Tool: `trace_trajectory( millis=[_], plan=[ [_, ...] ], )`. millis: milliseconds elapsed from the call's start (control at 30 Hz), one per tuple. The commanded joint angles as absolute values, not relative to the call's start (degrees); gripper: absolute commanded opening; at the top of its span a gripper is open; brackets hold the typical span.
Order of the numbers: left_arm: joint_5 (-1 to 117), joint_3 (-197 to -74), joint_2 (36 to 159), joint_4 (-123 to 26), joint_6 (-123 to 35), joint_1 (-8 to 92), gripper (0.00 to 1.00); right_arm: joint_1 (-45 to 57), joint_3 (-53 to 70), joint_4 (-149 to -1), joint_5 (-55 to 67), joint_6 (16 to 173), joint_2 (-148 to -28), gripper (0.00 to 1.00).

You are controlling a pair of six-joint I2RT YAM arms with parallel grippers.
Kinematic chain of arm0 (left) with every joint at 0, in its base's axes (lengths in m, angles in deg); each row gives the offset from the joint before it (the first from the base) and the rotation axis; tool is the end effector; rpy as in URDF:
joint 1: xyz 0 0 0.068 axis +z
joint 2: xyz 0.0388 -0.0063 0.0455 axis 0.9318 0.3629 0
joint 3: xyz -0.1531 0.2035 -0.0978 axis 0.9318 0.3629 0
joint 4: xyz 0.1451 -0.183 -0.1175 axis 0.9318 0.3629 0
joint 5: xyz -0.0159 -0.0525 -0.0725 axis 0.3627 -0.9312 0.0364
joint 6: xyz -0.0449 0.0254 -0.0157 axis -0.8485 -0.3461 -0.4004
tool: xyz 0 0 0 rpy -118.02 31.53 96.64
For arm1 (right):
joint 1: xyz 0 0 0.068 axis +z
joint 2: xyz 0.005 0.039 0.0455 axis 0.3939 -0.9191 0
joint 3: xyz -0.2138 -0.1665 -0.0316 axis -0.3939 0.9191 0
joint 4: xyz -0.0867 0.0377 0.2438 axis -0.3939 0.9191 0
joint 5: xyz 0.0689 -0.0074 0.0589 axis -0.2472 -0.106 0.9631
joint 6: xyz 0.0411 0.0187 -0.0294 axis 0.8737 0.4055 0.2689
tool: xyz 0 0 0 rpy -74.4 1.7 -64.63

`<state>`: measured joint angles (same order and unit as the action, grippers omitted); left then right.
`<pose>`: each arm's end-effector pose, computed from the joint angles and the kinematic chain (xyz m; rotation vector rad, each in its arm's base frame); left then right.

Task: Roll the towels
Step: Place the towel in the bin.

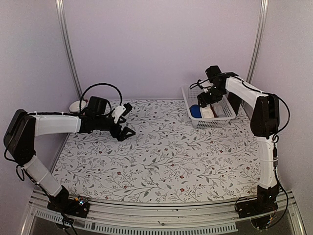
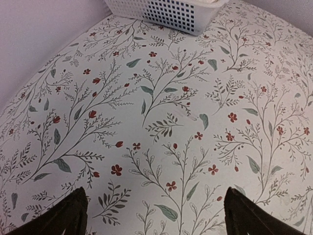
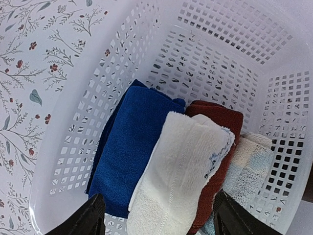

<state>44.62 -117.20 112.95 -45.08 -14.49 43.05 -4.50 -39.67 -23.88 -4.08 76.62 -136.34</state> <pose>0.3011 -0.1594 0.2100 1.0189 1.9878 -0.4979 0.4711 0.1578 0.2613 -0.6459 2.4850 -0.0048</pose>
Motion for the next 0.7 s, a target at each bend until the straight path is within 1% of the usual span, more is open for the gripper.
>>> trace_trajectory(
  millis=[0,167,533,667],
  plan=[
    [44.45,-118.49,113.36,-44.51,-13.79,42.35,0.97,-4.36,-36.46,-27.34,-2.39,77.52,-133.01,0.75],
    [44.56,-118.45,113.31,-44.31,-13.84,42.35,0.97,-4.36,-37.07,-29.25,-2.2,77.76,-134.92,0.75],
    [44.24,-118.44,113.62,-44.34,-13.84,42.35,0.97,-4.56,-41.22,-30.44,-2.01,78.02,-143.1,0.75],
    [44.1,-118.47,113.75,-44.21,-13.89,42.4,0.97,-4.57,-41.37,-30.41,-2.02,77.95,-143.41,0.75]
  ],
)
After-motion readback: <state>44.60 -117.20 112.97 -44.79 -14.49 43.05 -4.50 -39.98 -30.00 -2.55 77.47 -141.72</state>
